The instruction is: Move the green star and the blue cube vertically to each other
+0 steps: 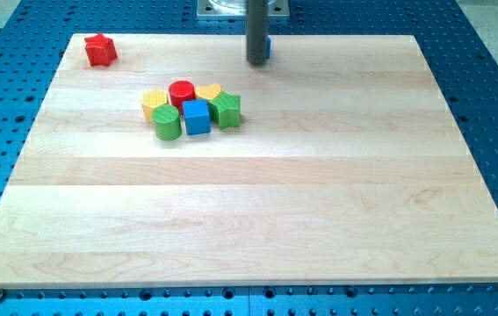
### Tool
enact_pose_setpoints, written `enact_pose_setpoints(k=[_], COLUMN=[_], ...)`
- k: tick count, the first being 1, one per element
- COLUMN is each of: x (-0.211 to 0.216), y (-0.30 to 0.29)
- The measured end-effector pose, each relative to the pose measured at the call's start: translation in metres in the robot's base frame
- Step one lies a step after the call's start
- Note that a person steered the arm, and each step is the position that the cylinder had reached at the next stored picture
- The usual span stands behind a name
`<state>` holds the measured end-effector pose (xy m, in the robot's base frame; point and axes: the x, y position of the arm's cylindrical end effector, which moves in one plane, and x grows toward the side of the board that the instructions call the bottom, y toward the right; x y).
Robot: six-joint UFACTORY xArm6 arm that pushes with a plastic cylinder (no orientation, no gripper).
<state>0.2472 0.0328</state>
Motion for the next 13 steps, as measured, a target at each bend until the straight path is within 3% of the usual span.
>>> enact_pose_setpoints(k=[2,4,5,6,8,9,11,13], x=[0.005,0.025,0.048,0.084,0.162,0.164,0.135,0.08], y=[-0.007,-0.1,-0.158,-0.18,-0.154,-0.117,-0.057,0.014])
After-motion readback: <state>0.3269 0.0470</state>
